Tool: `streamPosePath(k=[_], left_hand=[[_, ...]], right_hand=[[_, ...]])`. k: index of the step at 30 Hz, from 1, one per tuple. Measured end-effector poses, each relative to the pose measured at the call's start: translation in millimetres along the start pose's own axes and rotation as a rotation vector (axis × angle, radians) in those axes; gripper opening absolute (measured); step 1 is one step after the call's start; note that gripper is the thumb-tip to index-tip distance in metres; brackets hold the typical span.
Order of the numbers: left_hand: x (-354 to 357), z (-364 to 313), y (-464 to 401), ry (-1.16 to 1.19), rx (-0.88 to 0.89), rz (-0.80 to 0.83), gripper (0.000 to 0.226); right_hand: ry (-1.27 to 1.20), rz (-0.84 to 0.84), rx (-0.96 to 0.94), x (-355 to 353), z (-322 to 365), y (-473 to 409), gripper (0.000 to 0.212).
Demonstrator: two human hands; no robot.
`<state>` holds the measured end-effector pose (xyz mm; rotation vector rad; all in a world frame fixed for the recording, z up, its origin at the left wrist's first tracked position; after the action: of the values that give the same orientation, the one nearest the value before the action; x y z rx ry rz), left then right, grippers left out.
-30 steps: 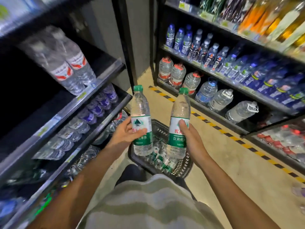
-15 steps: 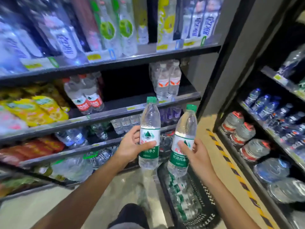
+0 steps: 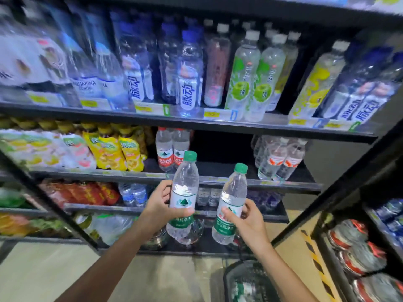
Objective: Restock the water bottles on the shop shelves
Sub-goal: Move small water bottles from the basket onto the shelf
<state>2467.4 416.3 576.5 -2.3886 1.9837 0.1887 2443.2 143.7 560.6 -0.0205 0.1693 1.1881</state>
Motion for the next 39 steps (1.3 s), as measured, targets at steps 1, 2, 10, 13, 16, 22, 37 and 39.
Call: streamPosePath(k=[1, 2, 10, 13, 16, 22, 37, 39], left_hand=[[-3, 1, -8, -0.005, 0.005, 0.003, 0.081], [-5, 3, -15, -0.007, 0.004, 0.004, 0.081], [9, -7, -55, -0.027, 0.061, 0.123, 0.077], [20, -9, -63, -0.028, 0.098, 0.130, 0.079], [33, -9, -69, -0.009, 0.073, 0.147, 0.093], [52, -17, -84, -0.035, 0.118, 0.127, 0.064], [93, -15, -110, -0.070, 0.304, 0.092, 0.066], [94, -18, -111, -0.082, 0.327, 0.084, 0.065]], right_hand=[[-0.002, 0.006, 0.006, 8, 1, -5, 0.039], [-0.005, 0.011, 0.014, 15, 2, -10, 0.040], [-0.117, -0.070, 0.006, 31, 5, -30, 0.041], [-0.134, -0.092, -0.009, 25, 4, -31, 0.040], [-0.073, -0.117, -0.060, 16, 5, -37, 0.041], [0.032, -0.070, -0.157, 8, 2, -56, 0.049], [-0.112, -0.171, -0.503, -2, 20, -114, 0.070], [-0.084, -0.173, -0.514, 4, 24, -134, 0.072]])
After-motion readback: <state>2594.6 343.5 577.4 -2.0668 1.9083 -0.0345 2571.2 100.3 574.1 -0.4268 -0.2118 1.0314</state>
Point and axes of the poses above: each hand's wrist, its own y-axis away from the middle knuckle, its own x-axis out of the palm, z = x × y, the point moved 7 cm from there along -y, towards the middle knuckle, and after that the axes turned 14 degrees about -z, right-handed, at the moved point
